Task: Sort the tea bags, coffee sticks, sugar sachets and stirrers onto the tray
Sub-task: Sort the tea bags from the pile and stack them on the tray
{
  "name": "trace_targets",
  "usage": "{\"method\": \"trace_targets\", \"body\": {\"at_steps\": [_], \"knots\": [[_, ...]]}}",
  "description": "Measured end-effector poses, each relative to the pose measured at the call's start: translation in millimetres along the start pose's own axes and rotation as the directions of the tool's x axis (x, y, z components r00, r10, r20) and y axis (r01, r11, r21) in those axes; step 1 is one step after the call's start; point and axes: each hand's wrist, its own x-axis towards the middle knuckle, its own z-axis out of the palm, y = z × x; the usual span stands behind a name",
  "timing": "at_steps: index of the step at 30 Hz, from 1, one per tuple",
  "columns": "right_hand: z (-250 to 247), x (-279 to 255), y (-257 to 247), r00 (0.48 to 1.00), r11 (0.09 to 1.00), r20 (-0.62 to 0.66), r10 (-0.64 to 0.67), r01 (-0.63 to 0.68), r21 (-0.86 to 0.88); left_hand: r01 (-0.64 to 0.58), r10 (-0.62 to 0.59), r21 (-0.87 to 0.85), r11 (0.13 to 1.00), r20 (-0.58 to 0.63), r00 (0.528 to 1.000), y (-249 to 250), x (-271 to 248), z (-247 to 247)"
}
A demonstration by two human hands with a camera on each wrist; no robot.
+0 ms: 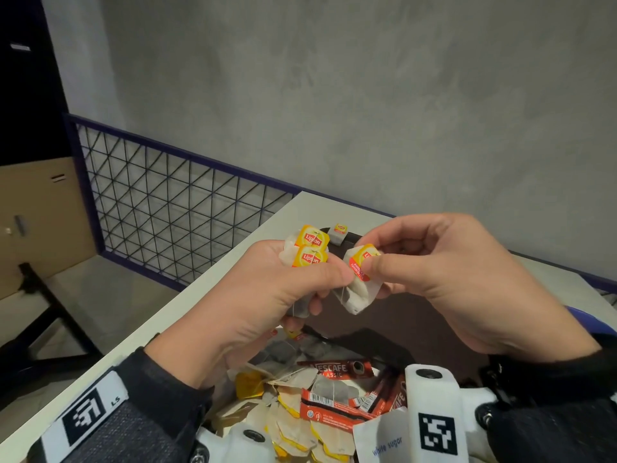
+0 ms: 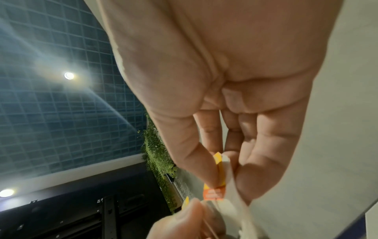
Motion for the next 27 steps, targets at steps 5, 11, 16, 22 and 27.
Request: {"method": "trace_targets", "body": {"at_steps": [5, 11, 16, 22, 27], "knots": [[2, 1, 1, 0.999, 0.999, -0.019, -0.032, 0.032, -0.023, -0.009, 0.009, 0.035, 0.999, 0.011, 1.000, -2, 0, 1], [2, 1, 1, 0.998, 0.999, -0.042, -0.050, 0.050, -0.013, -0.009, 0.009, 0.052, 0.999, 0.010, 1.000, -3, 0, 2], [4, 2, 2, 0.995, 0.991, -0.065, -0.078, 0.070, -0.115, -0.022, 0.022, 0.077, 0.997, 0.008, 1.000, -5, 1, 1], [7, 2, 3, 0.991, 0.985, -0.087, -0.097, 0.083, -0.154, -0.008, 0.009, 0.048, 0.999, -0.011, 1.000, -7, 2, 0], [-4, 0, -2, 0.999, 0.996, -0.001, -0.032, 0.032, 0.084, -0.034, 0.026, -0.150, 0.988, -0.053, 0.998, -3, 6, -4]]}}
